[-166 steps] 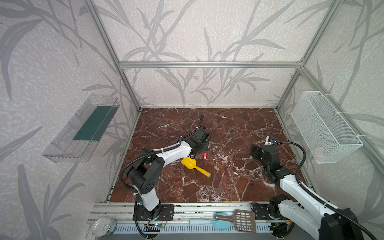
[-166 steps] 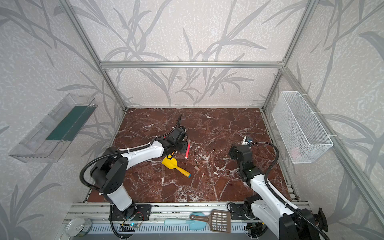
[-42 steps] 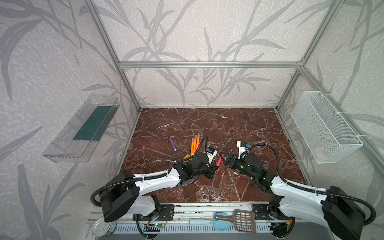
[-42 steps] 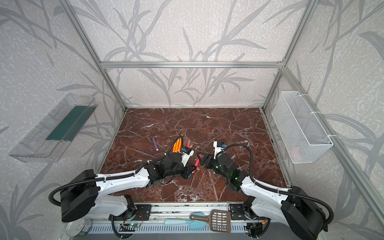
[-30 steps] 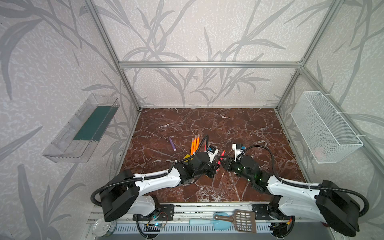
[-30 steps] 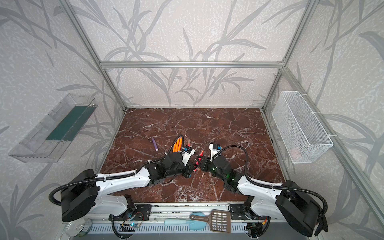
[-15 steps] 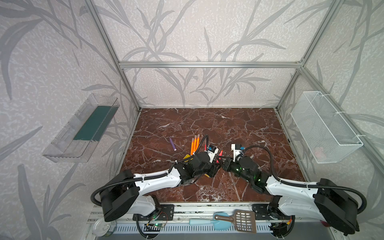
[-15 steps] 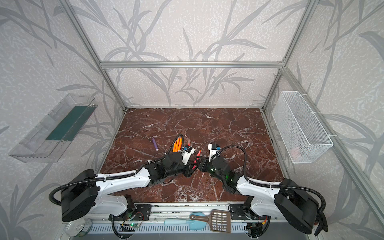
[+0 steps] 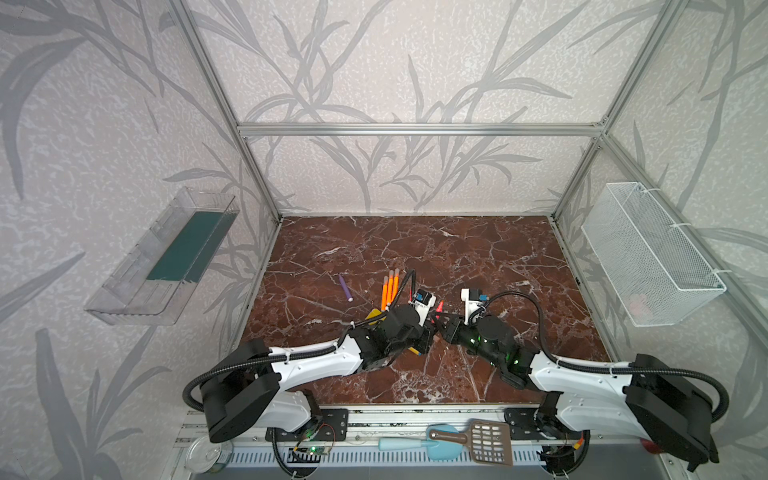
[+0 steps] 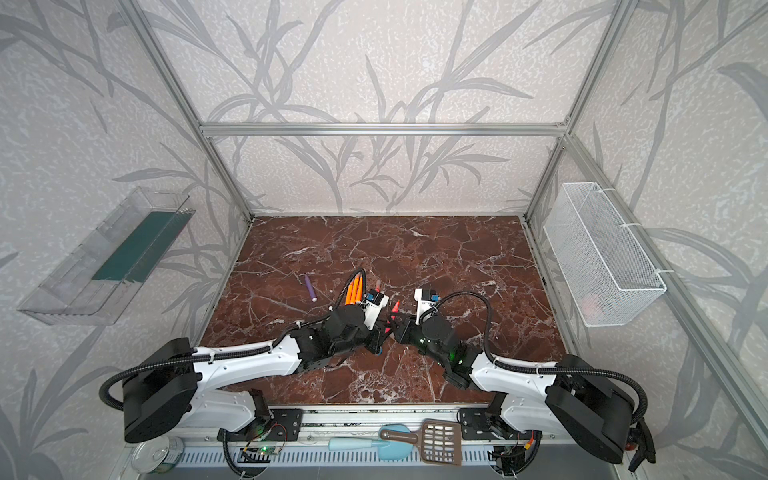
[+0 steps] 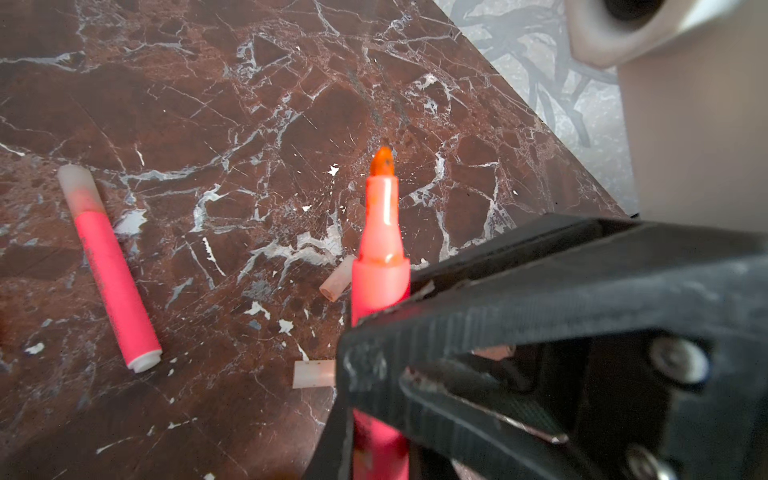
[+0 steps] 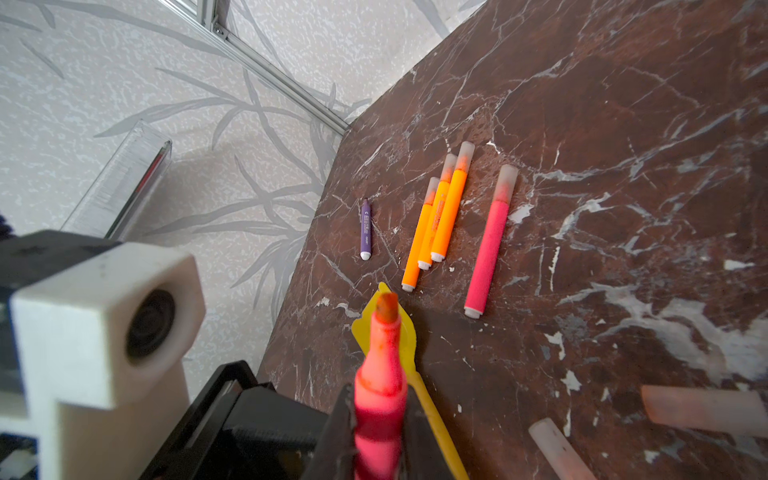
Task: Insert the pens into the pen caps
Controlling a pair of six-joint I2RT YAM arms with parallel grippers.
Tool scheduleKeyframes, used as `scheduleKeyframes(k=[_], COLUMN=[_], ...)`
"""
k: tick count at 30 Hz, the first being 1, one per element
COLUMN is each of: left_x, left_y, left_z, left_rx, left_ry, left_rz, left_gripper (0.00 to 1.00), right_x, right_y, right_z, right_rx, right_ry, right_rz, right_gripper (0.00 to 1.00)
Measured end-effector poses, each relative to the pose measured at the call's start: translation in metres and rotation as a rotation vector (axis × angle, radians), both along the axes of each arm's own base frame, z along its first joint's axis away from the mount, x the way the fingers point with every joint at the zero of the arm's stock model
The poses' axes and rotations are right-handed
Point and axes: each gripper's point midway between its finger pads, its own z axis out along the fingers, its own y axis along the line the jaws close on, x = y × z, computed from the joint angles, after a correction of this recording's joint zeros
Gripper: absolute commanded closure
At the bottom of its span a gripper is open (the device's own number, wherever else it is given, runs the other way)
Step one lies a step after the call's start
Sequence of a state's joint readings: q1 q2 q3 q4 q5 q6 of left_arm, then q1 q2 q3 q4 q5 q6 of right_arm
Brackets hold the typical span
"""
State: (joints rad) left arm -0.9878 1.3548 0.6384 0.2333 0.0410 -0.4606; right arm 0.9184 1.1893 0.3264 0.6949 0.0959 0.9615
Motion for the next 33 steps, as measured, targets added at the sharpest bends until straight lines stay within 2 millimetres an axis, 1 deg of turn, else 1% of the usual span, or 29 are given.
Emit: scheduleKeyframes(k=[2,4,6,9,12,14,15,19,23,26,29,33], left_x=[0.003,0.006,0.008,0.0,-0.014,-0.021,-0.022,-0.019,-0.018,-0.018,-0.02,-0.021], left_y=[0.003,0.008,0.019,0.042,0.072,0.093,0.098,0.108,0.117,0.121,0.126,0.128], left_z=[-0.001,-0.003,-0.007,-0.021,-0.039,-0.049,-0.049,-0.03,-0.019,-0.015,-0.016,-0.017], left_rx=[0.005,0.011,0.016,0.031,0.042,0.069,0.071,0.021,0.001,-0.01,-0.006,0.0], left_ry=[-0.002,0.001,0.017,0.07,0.11,0.12,0.118,0.076,0.051,0.038,0.037,0.038], left_rz=[0.021,0.05,0.092,0.145,0.205,0.255,0.268,0.309,0.341,0.353,0.364,0.367], left_gripper=[1.0,1.0,1.0,1.0,1.0,1.0,1.0,1.0,1.0,1.0,1.0,1.0], right_x=[0.0,-0.002,-0.004,-0.007,-0.009,-0.008,-0.008,-0.01,-0.015,-0.015,-0.011,-0.008], right_y=[-0.002,-0.006,-0.012,-0.025,-0.042,-0.053,-0.056,-0.063,-0.06,-0.046,-0.03,-0.016], right_z=[-0.001,0.0,0.003,0.009,0.009,0.001,-0.005,-0.037,-0.077,-0.095,-0.101,-0.104], right_rx=[-0.012,-0.031,-0.053,-0.099,-0.171,-0.233,-0.263,-0.387,-0.53,-0.602,-0.637,-0.653], right_ry=[0.001,-0.002,-0.012,-0.034,-0.043,-0.038,-0.03,0.029,0.113,0.155,0.163,0.159], right_rz=[-0.004,-0.006,-0.014,-0.037,-0.077,-0.105,-0.113,-0.109,-0.047,0.023,0.083,0.134], right_gripper=[0.54,0.49,0.46,0.43,0.41,0.4,0.4,0.4,0.4,0.43,0.43,0.43])
